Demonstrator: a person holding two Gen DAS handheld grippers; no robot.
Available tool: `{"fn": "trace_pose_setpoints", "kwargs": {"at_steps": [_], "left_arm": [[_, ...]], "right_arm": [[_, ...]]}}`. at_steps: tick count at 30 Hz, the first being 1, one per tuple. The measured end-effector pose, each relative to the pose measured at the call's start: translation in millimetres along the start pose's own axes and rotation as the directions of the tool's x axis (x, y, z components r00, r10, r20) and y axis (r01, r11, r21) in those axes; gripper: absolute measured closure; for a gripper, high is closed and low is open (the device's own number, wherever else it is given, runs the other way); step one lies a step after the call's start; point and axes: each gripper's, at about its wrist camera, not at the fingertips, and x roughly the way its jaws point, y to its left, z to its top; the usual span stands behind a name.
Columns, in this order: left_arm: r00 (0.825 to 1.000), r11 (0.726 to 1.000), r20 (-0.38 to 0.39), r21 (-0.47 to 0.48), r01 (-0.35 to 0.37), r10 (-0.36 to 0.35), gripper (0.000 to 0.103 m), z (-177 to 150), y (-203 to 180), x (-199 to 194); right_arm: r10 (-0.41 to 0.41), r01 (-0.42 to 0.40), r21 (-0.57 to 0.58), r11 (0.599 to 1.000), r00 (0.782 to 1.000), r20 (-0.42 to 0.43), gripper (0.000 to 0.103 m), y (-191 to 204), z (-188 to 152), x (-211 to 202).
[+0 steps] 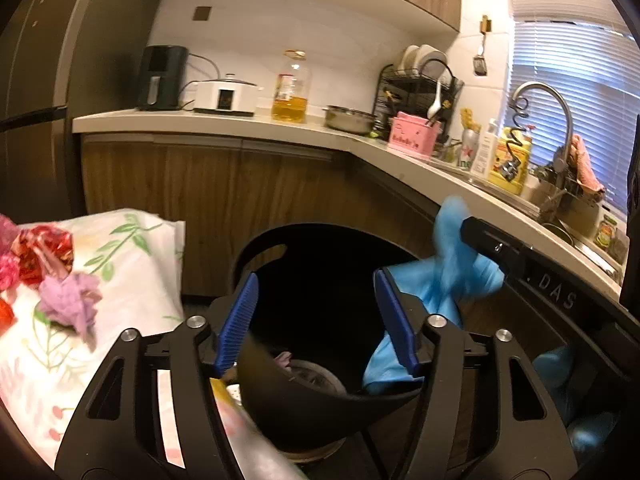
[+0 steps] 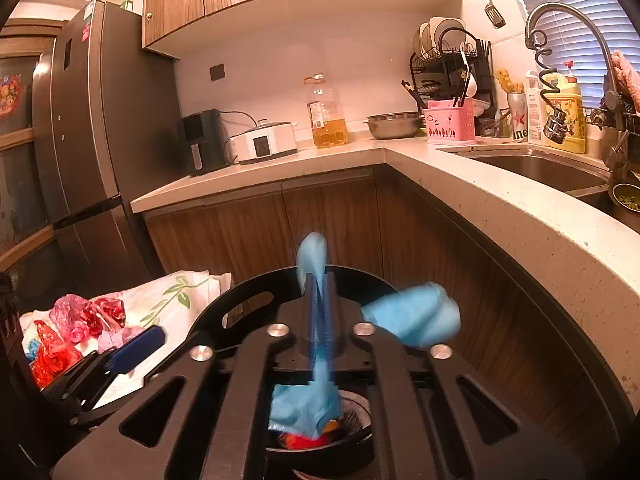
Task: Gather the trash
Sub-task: 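Open both tools to drop the red can and blue glove into the bin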
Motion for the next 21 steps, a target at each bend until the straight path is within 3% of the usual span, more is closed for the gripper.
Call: {"fn": "trace_pose_setpoints", "kwargs": {"at_steps": [2, 4, 8, 10, 12, 15, 21], "left_arm": [[1.0, 0.999, -0.001, -0.022, -0.028, 0.028, 0.034, -1.8, 7.2, -5.1], [0.999, 0.997, 0.002, -0.047, -0.054, 0.054, 0.027, -3.1, 14.1, -12.2], [0.993, 0.992, 0.024, -0.05, -0.116, 0.118, 0.016, -5.9, 21.7, -30.9], [0.988, 0.987, 0.029, -0.05, -0.153, 0.154, 0.013, -7.4, 24.7, -40.3], [0.983, 0.982, 0.029, -0.054, -0.182, 0.183, 0.01, -9.0, 28.1, -49.1], [0.973, 0.972, 0.03, -0.065, -0.225, 0.227, 0.009, -12.6, 35.8, -66.4], [0.956, 0.955, 0.036, -0.08, -0.287, 0.291, 0.008, -20.1, 47.7, -97.5]], "right_arm": [[0.001, -0.001, -0.001, 1.0, 1.0, 0.003, 0.074, 0.5, -0.4, 0.3], [-0.001, 0.001, -0.002, 1.0, 1.0, 0.001, 0.074, 0.6, -0.4, 0.1], [-0.012, 0.013, -0.013, 1.0, 1.0, 0.011, 0.05, 6.1, -4.9, -7.2], [-0.012, 0.012, -0.024, 1.0, 1.0, 0.015, 0.047, 10.3, -7.1, -11.4], [-0.016, 0.017, -0.041, 0.999, 1.0, 0.017, 0.034, 16.3, -10.7, -16.7], [-0.009, 0.01, -0.042, 0.999, 1.0, 0.021, 0.027, 21.7, -15.2, -24.6], [-0.013, 0.014, -0.06, 0.998, 1.0, 0.006, 0.022, 35.7, -23.0, -35.9]]}}
